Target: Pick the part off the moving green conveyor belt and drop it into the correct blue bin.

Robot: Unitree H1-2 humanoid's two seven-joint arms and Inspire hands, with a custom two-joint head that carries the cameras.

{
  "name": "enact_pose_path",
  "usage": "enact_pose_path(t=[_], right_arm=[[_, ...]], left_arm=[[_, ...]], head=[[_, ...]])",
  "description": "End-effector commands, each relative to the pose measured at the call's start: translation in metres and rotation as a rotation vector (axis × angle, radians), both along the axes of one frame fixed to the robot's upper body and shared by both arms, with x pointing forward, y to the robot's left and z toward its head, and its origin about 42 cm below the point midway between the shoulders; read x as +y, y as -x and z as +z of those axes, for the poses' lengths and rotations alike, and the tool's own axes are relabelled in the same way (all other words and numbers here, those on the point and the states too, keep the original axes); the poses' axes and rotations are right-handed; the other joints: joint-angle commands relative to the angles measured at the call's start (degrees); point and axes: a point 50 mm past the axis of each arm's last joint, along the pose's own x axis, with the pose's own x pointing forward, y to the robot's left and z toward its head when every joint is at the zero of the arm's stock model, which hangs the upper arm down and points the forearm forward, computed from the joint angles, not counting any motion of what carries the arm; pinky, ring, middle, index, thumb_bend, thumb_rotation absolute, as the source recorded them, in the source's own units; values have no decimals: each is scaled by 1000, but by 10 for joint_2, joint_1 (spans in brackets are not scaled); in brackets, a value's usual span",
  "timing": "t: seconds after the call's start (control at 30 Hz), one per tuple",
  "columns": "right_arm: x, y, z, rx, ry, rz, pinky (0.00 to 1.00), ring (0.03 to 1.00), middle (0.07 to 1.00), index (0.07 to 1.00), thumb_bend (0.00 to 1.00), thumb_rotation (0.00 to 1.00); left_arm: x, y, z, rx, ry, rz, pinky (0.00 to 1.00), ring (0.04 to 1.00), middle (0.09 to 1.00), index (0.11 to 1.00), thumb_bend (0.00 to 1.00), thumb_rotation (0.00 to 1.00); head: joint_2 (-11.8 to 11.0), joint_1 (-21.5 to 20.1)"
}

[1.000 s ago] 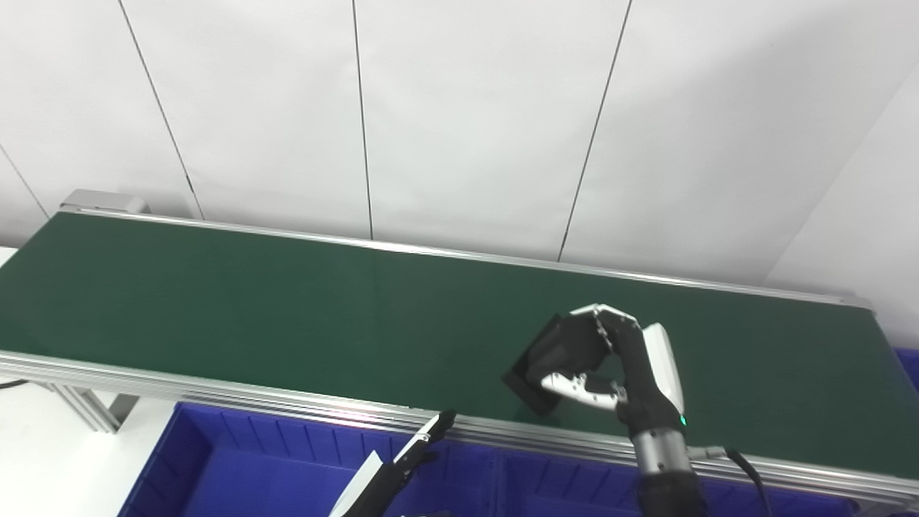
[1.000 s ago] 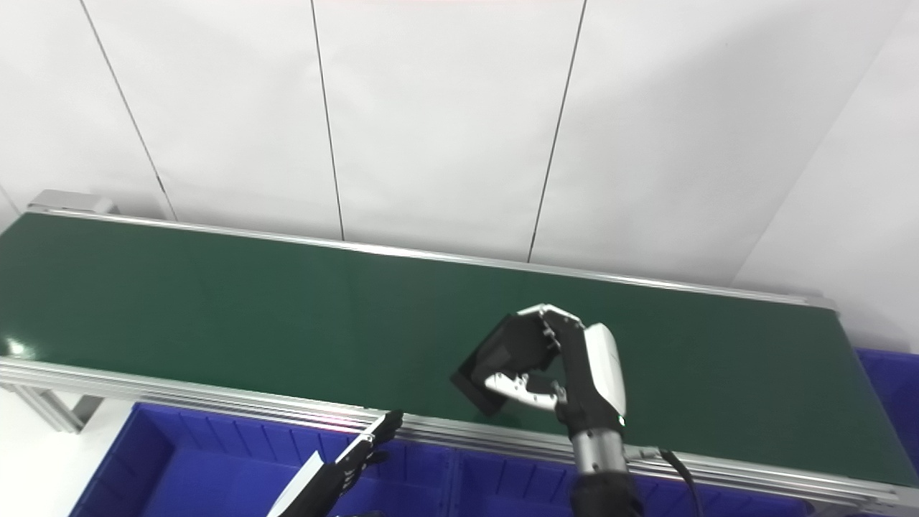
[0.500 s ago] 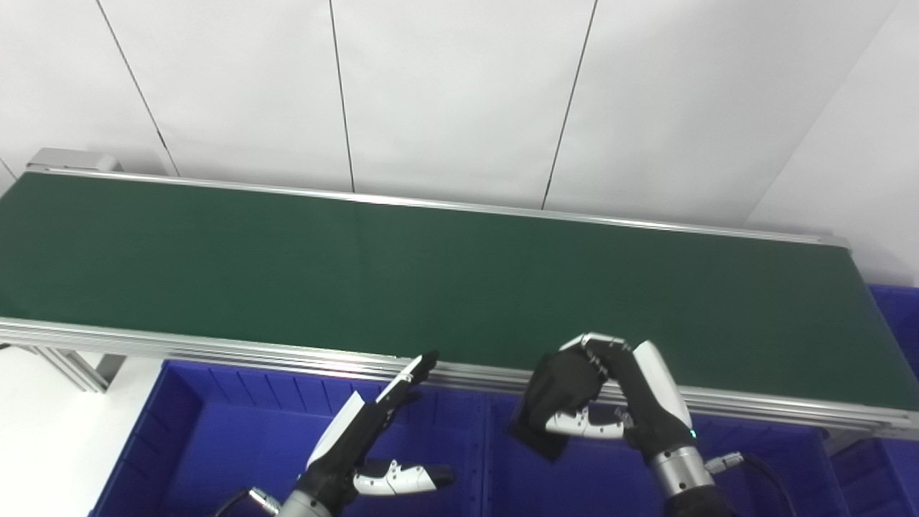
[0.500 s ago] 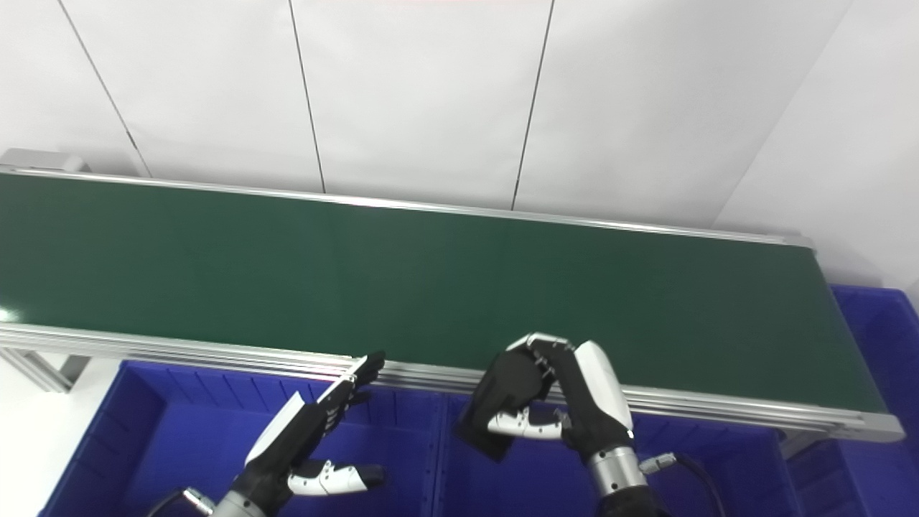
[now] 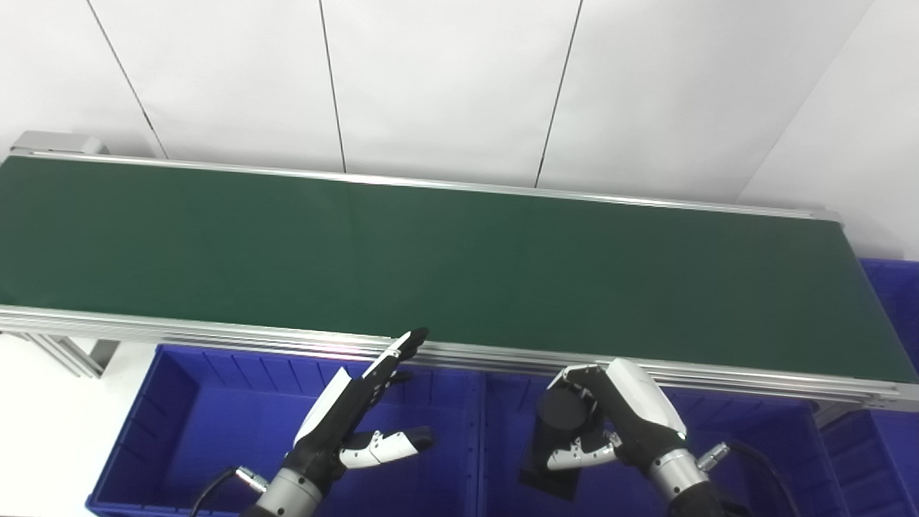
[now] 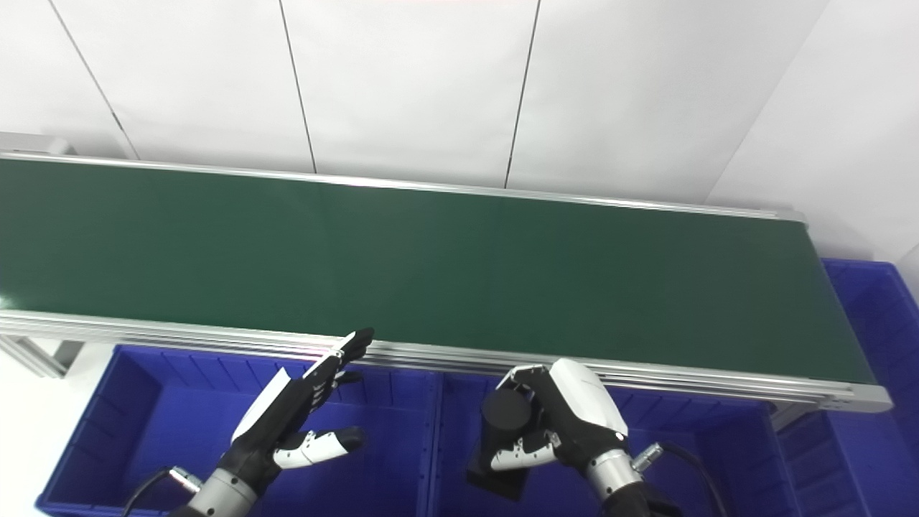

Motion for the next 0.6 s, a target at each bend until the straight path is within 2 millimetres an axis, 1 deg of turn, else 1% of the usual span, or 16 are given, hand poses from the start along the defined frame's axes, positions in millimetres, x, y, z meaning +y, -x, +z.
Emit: enact_pose_path(t=[0.0, 0.03, 0.07, 0.17, 0.2, 0.23, 0.3, 0.37, 0.4, 0.43, 0.47, 0.5, 0.53, 0.57], right_arm=[[-1, -5, 8, -4, 49, 4, 249, 395, 495, 497, 511, 0], [0, -5, 7, 4, 65, 4, 207, 407, 495, 492, 513, 0], [0, -6, 6, 16, 84, 6, 193, 411, 494, 490, 514, 0], [4, -8, 2, 49, 158, 29, 291, 374, 456, 541, 506, 0], [5, -9, 0, 57, 181, 39, 300, 373, 454, 545, 506, 0], [7, -10, -1, 63, 199, 46, 314, 395, 482, 519, 510, 0], [10, -11, -5, 99, 252, 63, 292, 406, 509, 498, 513, 0], [15, -10, -7, 131, 294, 75, 311, 412, 519, 495, 513, 0], [17, -10, -7, 140, 309, 80, 344, 416, 529, 621, 517, 0], [19, -9, -7, 143, 319, 82, 361, 418, 534, 686, 519, 0], [21, -8, -6, 145, 326, 83, 513, 623, 709, 748, 600, 0], [23, -6, -4, 130, 345, 87, 565, 692, 769, 770, 627, 0], [25, -4, -3, 119, 360, 89, 754, 824, 849, 821, 667, 68], [28, -2, -1, 103, 382, 86, 819, 869, 876, 839, 681, 92]], left_arm=[[2, -2, 12, -43, 15, -9, 892, 962, 959, 951, 757, 785], [2, -2, 12, -42, 15, -9, 893, 959, 957, 952, 758, 788], [3, -2, 12, -40, 15, -9, 894, 959, 956, 952, 759, 790], [5, -2, 13, -36, 14, -10, 896, 954, 952, 950, 769, 791], [5, -2, 14, -34, 13, -11, 897, 954, 953, 951, 770, 790], [7, -2, 14, -33, 12, -12, 896, 955, 953, 951, 772, 790], [9, -2, 14, -36, 7, -12, 893, 953, 952, 951, 773, 793], [10, -3, 14, -40, 6, -14, 893, 952, 951, 950, 778, 797], [11, -3, 13, -43, 7, -15, 897, 953, 951, 951, 774, 794], [12, -3, 13, -45, 5, -17, 899, 954, 952, 952, 772, 792], [13, -3, 13, -46, 3, -18, 902, 957, 956, 954, 772, 792], [14, -3, 13, -45, 2, -19, 903, 958, 957, 955, 773, 792], [15, -3, 13, -45, 2, -20, 906, 961, 959, 955, 773, 787], [17, -3, 13, -45, 3, -22, 907, 962, 960, 955, 773, 786]], head=[[2, -4], [2, -4], [3, -8], [4, -14], [4, -17], [4, -21], [3, -27], [2, -31], [2, -31], [1, -33], [1, -34], [0, -38], [0, -39], [0, -43]])
